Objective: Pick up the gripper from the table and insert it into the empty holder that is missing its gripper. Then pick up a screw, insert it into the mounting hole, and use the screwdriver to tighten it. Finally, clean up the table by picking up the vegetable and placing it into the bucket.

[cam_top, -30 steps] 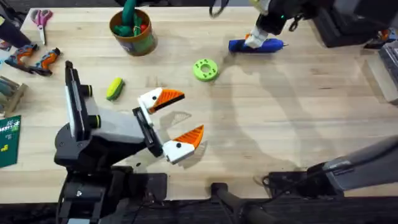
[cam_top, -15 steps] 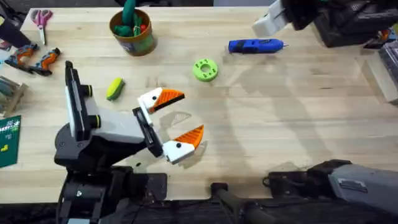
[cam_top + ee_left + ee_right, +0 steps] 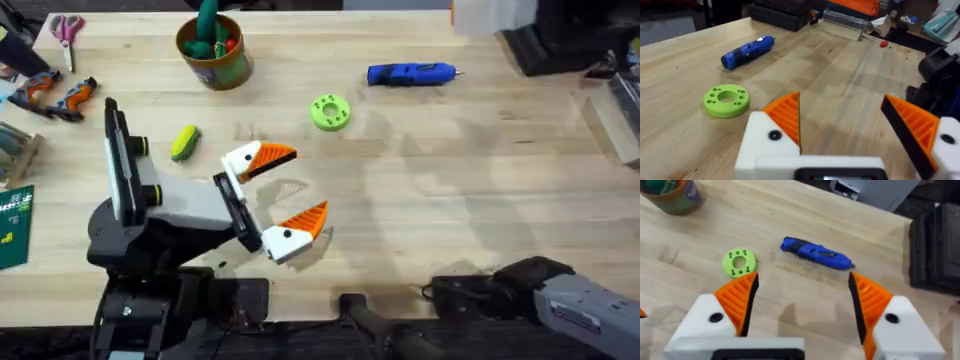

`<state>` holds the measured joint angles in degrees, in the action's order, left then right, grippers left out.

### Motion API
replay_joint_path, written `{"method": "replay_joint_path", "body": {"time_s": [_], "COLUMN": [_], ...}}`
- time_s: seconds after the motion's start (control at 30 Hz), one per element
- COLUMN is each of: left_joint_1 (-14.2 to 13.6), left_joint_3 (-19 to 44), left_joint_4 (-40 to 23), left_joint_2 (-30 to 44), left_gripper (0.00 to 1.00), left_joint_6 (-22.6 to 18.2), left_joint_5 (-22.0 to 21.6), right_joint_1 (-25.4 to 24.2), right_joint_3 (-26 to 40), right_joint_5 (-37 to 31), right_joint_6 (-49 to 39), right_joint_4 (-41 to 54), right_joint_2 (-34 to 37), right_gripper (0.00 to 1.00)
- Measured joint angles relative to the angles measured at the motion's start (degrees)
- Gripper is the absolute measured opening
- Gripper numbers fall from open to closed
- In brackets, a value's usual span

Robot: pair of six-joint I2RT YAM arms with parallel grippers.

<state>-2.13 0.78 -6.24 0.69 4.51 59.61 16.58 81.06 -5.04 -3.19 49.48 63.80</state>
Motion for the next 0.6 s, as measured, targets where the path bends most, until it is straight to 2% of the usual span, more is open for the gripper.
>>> {"method": "replay_joint_path", "body": {"time_s": [0.17,0.37,0.5,0.6], "left_joint_1": [0.00,0.00,0.00,0.00], "left_joint_3": [0.00,0.00,-0.04,-0.09], "left_joint_4": [0.00,0.08,1.38,4.07], "left_joint_2": [0.00,0.00,0.00,0.00], "left_gripper": [0.987,0.986,0.986,0.986], "left_joint_6": [0.00,-0.01,-0.02,0.27], "left_joint_5": [0.00,-0.18,-3.52,-7.86], "right_joint_1": [-1.90,-3.70,-3.74,-3.74], "right_joint_3": [0.00,0.00,0.00,0.00], "right_joint_5": [0.11,0.13,0.15,0.15], "right_joint_6": [6.19,9.09,9.52,9.67], "right_joint_4": [3.65,4.35,4.90,5.24], "right_joint_2": [-2.84,-4.57,-4.54,-4.54], "right_gripper": [0.994,0.994,0.994,0.994]}}
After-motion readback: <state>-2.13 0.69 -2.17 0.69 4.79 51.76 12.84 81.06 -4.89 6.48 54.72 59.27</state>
